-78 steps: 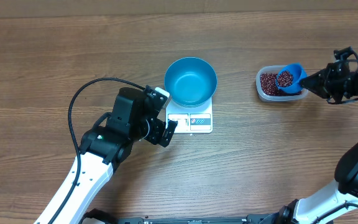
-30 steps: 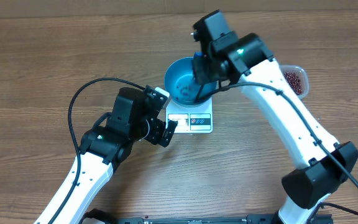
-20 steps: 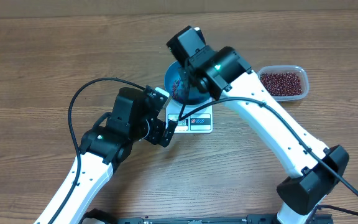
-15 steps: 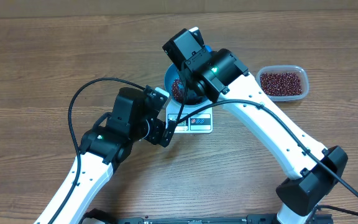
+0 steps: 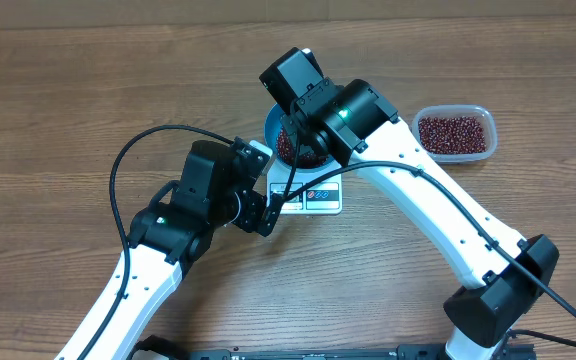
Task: Scoop item into bowl and weigh 150g on scale
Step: 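Tilt the scoop with the right gripper to pour beans into the bowl, then move the empty scoop back right and dip it into the beans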
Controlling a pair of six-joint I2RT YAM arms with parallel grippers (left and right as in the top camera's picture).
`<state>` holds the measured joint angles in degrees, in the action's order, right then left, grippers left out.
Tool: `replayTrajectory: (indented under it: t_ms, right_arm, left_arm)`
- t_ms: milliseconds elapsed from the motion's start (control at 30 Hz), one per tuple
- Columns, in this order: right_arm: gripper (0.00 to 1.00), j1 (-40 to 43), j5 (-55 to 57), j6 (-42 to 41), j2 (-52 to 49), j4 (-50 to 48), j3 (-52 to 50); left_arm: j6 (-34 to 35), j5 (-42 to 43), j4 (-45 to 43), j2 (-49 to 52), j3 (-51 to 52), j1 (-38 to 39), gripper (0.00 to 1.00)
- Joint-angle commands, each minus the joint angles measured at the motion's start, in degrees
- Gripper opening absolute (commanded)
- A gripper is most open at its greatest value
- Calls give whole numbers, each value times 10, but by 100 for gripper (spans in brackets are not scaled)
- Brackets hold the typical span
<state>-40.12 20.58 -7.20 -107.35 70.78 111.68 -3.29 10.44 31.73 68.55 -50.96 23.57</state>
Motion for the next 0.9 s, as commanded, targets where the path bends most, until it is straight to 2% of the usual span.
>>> replayTrajectory:
  t_ms: [0, 233, 433, 600, 867]
  right_arm:
    - [4, 27, -36, 4, 15, 2, 35]
    - [4, 139, -108, 13, 43, 32, 75]
    - [4, 256, -106, 15, 52, 95, 77]
    - [4, 352, -58, 17, 41, 150, 74]
    - [4, 370, -4, 17, 13, 126, -18]
  left_arm:
    - [7, -3, 0, 3, 1, -2, 100]
    - [7, -3, 0, 3, 1, -2, 100]
    - [7, -3, 0, 3, 1, -2, 100]
    - [7, -3, 0, 3, 1, -2, 99]
    - [7, -3, 0, 3, 1, -2, 100]
